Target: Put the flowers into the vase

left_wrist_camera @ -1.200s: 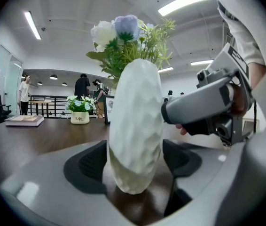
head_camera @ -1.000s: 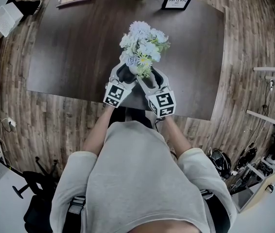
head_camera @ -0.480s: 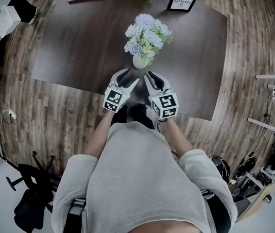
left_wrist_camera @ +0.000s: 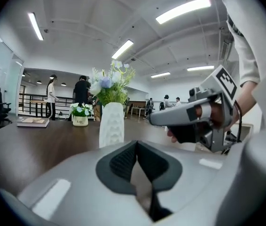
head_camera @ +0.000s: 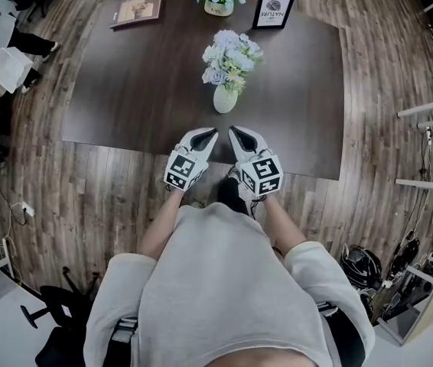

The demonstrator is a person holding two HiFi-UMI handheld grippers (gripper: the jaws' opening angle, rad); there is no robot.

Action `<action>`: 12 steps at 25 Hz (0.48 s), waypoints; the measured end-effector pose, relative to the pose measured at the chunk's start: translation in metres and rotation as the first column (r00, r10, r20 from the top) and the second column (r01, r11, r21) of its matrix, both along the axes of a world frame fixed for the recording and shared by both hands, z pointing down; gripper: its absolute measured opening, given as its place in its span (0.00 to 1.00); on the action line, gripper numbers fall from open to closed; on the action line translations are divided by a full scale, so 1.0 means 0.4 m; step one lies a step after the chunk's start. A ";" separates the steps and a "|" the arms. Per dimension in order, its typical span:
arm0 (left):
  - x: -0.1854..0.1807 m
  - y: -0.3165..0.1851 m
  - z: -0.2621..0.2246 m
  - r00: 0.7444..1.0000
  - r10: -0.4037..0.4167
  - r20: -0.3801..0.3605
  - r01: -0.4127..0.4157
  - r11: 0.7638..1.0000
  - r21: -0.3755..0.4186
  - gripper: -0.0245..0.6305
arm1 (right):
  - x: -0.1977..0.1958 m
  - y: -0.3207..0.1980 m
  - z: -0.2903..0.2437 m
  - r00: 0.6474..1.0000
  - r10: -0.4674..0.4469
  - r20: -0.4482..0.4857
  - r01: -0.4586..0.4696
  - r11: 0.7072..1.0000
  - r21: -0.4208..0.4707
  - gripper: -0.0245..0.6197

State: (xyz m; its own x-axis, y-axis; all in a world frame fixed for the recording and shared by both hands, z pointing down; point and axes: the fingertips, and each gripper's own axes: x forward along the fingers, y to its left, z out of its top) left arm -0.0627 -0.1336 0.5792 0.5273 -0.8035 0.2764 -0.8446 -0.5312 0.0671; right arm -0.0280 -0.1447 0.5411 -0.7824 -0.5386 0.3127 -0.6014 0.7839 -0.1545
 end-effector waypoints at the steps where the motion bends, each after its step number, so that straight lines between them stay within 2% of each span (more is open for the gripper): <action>1: -0.002 0.020 -0.011 1.000 0.011 0.002 -0.011 1.000 0.009 0.05 | -0.003 0.021 -0.006 1.000 0.013 0.001 -0.013 1.000 0.006 0.04; 12: -0.053 0.230 -0.079 0.998 0.064 -0.009 -0.064 0.997 0.040 0.05 | -0.022 0.230 -0.046 0.989 0.148 0.005 -0.148 0.988 0.052 0.04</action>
State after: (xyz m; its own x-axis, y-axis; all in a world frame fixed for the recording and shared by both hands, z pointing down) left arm -0.0840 -0.0415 0.5477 0.5805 -0.7784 0.2391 -0.8082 -0.5865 0.0530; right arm -0.0366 -0.0527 0.5228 -0.6932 -0.6642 0.2798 -0.7112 0.6932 -0.1165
